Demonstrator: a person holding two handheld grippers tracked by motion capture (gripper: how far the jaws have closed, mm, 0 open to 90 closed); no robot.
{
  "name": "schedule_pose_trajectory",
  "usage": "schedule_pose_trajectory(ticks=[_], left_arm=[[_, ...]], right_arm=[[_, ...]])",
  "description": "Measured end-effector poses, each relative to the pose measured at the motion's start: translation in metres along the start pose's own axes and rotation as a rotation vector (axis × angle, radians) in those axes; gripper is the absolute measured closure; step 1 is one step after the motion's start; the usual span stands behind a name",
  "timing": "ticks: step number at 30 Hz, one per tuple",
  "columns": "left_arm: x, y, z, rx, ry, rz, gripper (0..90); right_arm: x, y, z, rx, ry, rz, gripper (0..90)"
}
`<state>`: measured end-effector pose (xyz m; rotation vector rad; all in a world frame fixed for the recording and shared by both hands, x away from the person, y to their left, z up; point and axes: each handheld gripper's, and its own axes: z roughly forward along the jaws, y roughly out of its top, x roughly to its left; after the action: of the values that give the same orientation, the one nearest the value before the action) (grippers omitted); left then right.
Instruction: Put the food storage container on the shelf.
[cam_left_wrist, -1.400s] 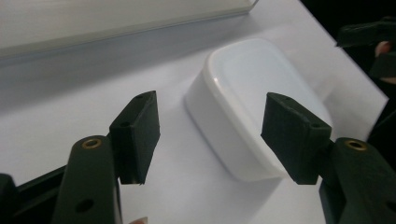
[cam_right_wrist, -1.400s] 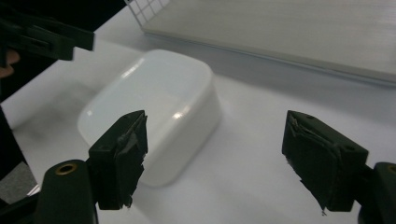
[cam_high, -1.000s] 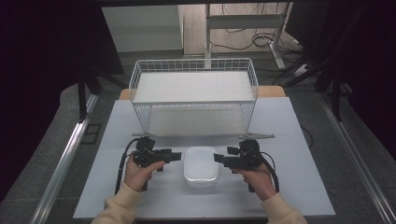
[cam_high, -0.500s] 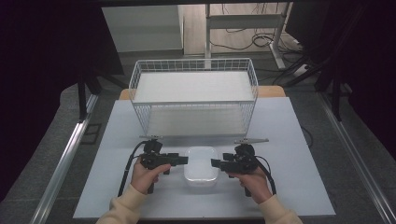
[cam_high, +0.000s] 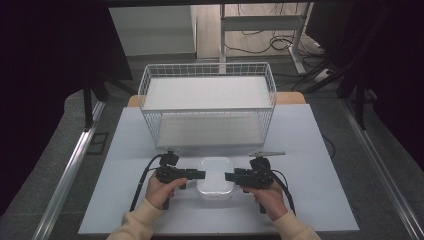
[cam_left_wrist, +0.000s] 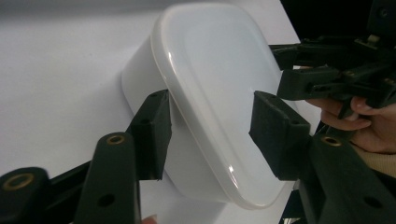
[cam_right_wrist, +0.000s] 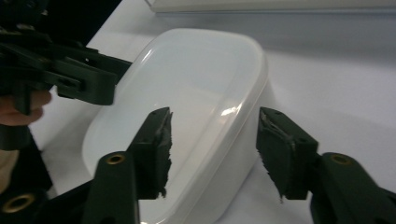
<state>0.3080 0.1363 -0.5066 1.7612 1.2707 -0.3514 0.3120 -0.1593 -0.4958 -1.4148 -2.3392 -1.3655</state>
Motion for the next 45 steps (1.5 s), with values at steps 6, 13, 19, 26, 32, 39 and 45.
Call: schedule_pose_trajectory(ticks=[6, 13, 19, 26, 32, 39, 45], left_arm=[[-0.003, -0.003, -0.008, -0.028, 0.016, 0.02, 63.4], [-0.008, -0.01, -0.017, -0.058, -0.008, 0.03, 70.7], [-0.011, -0.012, -0.024, -0.074, -0.014, 0.051, 74.8], [-0.016, -0.015, -0.031, -0.093, -0.025, 0.077, 79.8], [-0.018, -0.015, -0.033, -0.098, -0.014, 0.094, 79.9], [-0.027, -0.015, -0.04, -0.121, -0.006, 0.139, 79.9], [-0.039, -0.012, -0.049, -0.151, 0.004, 0.184, 80.0]], right_arm=[[-0.004, -0.004, -0.008, -0.026, 0.041, 0.114, 63.7], [0.0, -0.009, -0.018, -0.05, 0.06, 0.126, 70.4], [0.003, -0.01, -0.022, -0.078, 0.073, 0.124, 74.5], [0.004, -0.009, -0.025, -0.104, 0.077, 0.098, 78.3], [0.005, -0.01, -0.025, -0.11, 0.076, 0.073, 78.4], [0.01, -0.007, -0.031, -0.127, 0.083, 0.027, 78.5], [0.018, -0.001, -0.04, -0.152, 0.085, -0.019, 78.6]])
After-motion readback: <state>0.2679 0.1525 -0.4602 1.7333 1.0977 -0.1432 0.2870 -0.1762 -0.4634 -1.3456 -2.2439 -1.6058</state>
